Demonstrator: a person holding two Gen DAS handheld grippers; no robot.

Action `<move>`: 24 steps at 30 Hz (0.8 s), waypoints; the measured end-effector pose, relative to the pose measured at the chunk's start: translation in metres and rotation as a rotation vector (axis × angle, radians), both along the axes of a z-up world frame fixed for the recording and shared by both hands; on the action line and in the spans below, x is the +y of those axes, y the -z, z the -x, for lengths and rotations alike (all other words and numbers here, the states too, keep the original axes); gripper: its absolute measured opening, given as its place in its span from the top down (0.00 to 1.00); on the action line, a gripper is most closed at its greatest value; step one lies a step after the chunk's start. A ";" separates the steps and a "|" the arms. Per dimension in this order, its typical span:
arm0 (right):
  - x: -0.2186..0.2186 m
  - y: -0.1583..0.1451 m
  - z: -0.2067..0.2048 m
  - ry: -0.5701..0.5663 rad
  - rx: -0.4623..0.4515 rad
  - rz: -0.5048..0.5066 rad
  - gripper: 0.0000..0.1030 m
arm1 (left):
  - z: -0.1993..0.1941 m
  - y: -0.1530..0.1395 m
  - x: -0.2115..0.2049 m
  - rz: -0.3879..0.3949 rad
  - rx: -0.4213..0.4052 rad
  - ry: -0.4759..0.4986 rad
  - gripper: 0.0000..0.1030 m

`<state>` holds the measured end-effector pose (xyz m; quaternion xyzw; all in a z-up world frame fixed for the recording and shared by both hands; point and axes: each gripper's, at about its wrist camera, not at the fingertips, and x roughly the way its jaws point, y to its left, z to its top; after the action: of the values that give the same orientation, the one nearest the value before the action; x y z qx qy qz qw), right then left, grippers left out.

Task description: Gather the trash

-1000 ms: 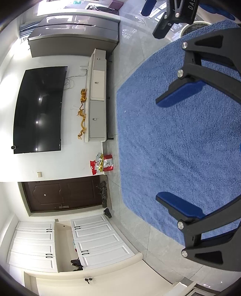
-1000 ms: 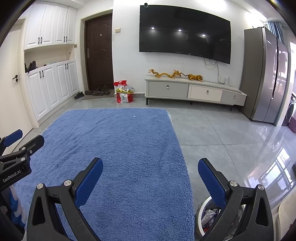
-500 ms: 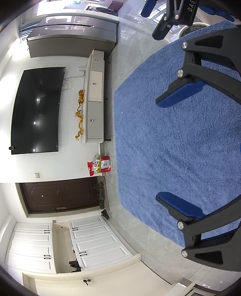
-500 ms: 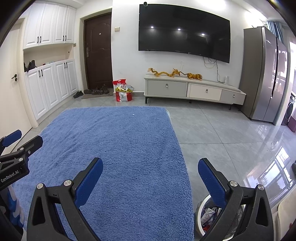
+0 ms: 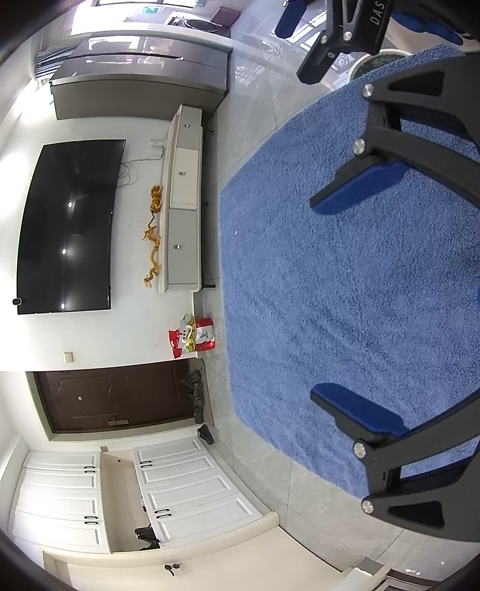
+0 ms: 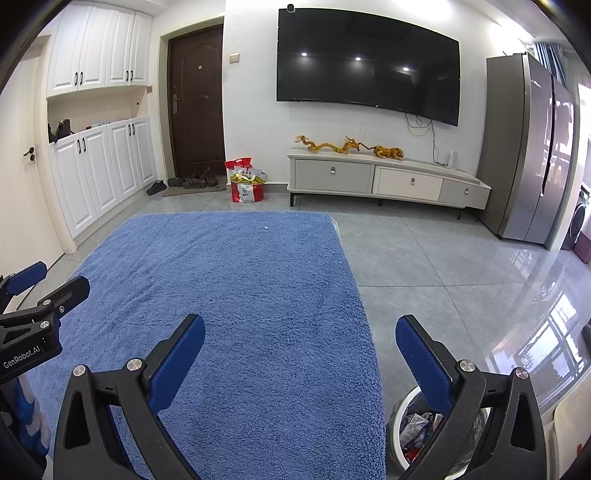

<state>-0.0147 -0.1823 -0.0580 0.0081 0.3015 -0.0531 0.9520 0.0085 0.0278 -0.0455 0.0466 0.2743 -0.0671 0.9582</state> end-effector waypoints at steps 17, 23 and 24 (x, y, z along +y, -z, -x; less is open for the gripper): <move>0.003 -0.009 0.015 0.018 -0.017 0.025 0.01 | 0.017 -0.008 0.003 0.013 -0.024 0.024 0.10; 0.008 -0.016 0.027 0.024 -0.031 0.049 0.01 | 0.028 -0.012 0.010 0.033 -0.045 0.026 0.10; 0.009 -0.017 0.030 0.024 -0.032 0.054 0.01 | 0.030 -0.013 0.010 0.038 -0.045 0.028 0.10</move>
<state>-0.0443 -0.1733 -0.0407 -0.0133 0.2845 -0.0724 0.9558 -0.0212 0.0382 -0.0329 0.0337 0.2506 -0.0846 0.9638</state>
